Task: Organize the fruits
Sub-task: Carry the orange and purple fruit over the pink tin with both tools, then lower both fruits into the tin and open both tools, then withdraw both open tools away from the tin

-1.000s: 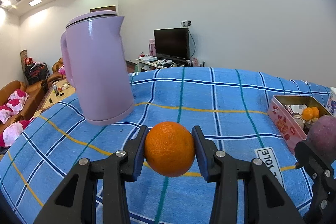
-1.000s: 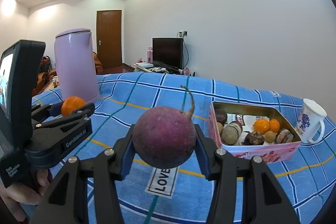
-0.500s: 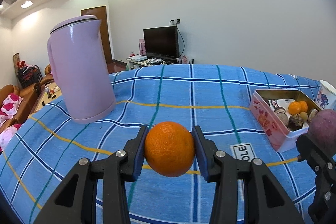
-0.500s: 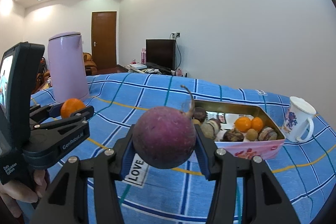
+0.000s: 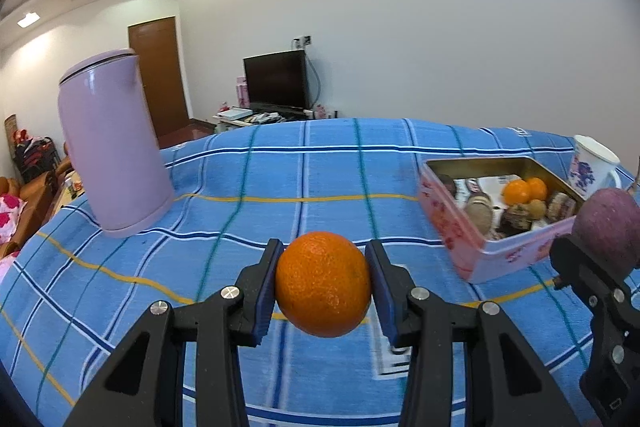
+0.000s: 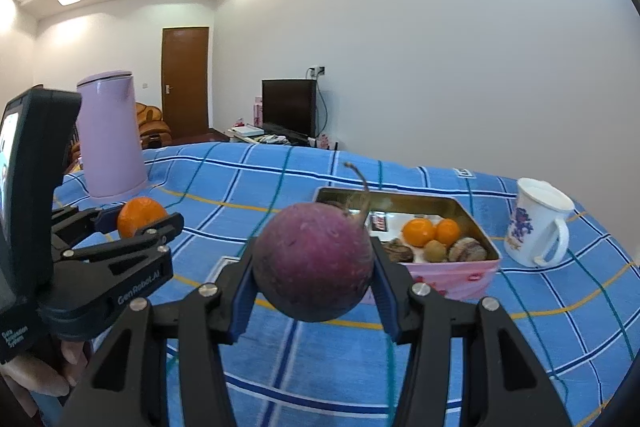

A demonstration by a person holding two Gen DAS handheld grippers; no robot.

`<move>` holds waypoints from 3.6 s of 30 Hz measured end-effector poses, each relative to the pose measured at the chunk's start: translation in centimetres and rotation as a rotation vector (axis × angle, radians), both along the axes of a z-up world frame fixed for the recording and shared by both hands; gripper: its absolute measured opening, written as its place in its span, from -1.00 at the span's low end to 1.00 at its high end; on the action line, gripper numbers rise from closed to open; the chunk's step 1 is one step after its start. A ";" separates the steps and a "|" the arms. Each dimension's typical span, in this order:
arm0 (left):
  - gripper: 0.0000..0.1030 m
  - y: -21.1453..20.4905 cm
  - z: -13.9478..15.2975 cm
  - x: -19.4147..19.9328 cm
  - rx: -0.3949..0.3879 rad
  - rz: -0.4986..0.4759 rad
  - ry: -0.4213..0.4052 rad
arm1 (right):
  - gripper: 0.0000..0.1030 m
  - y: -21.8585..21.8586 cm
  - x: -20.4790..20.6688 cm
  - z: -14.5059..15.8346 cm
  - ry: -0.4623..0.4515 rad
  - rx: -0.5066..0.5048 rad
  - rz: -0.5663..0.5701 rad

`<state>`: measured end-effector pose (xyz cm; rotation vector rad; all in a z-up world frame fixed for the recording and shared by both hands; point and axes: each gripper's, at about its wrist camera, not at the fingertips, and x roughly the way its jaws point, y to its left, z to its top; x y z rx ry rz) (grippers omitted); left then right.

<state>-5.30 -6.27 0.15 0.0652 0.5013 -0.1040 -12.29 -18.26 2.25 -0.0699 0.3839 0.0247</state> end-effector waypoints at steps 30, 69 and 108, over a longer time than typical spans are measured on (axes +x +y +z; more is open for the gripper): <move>-0.14 -12.9 2.2 4.8 -0.085 -0.234 0.073 | 0.04 -14.5 3.5 2.0 0.078 0.018 -0.240; 0.59 -14.4 -0.4 11.5 -0.064 -0.164 0.120 | 1.00 -17.3 14.8 -0.8 0.180 0.355 0.028; 0.76 -10.1 1.4 0.3 -0.023 -0.072 -0.146 | 1.00 -11.9 -0.3 2.2 -0.217 0.063 -0.215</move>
